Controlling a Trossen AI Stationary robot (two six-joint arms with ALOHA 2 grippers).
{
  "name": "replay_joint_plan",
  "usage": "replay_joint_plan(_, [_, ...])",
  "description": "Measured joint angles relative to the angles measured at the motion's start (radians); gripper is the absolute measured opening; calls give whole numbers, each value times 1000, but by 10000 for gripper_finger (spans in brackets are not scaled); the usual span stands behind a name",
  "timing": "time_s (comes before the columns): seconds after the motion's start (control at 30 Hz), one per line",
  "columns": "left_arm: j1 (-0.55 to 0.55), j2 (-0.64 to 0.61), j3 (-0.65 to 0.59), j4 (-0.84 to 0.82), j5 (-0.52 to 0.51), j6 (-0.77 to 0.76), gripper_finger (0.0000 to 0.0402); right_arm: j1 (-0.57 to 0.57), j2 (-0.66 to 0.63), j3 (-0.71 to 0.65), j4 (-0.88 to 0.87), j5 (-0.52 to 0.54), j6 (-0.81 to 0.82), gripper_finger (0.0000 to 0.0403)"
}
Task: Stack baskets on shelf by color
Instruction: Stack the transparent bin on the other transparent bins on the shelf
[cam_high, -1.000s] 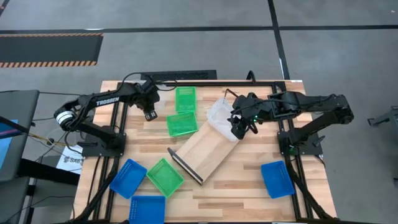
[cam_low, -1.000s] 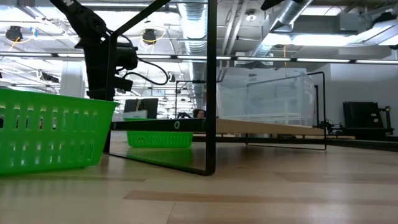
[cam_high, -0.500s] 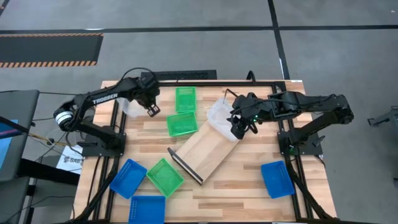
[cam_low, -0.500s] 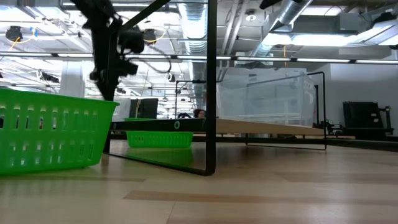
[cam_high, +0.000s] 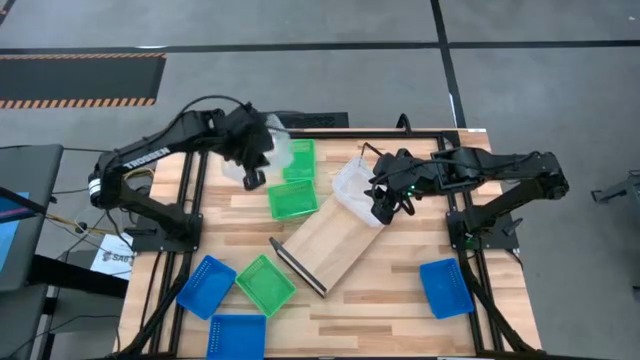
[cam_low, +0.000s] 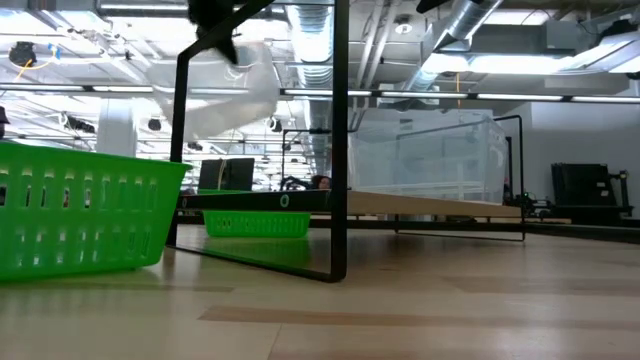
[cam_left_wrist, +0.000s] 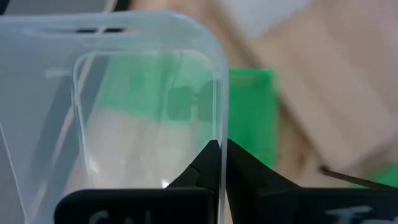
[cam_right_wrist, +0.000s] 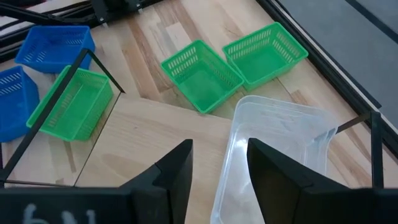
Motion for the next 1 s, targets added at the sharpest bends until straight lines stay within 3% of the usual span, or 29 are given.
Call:
replay_joint_plan(0.2, [-221, 29, 67, 30, 9, 60, 0, 0, 0, 0, 0, 0, 3, 175])
replay_joint_plan(0.37, [-335, 86, 68, 42, 16, 92, 0, -2, -1, 0, -10, -1, -1, 172])
replay_joint_plan(0.73, [-431, 280, 123, 51, 20, 156, 0, -3, -2, 0, -26, -1, -5, 173])
replay_joint_plan(1.0, [-442, 446, 283, -24, 178, 271, 0, -3, -2, 0, -51, -1, -5, 171])
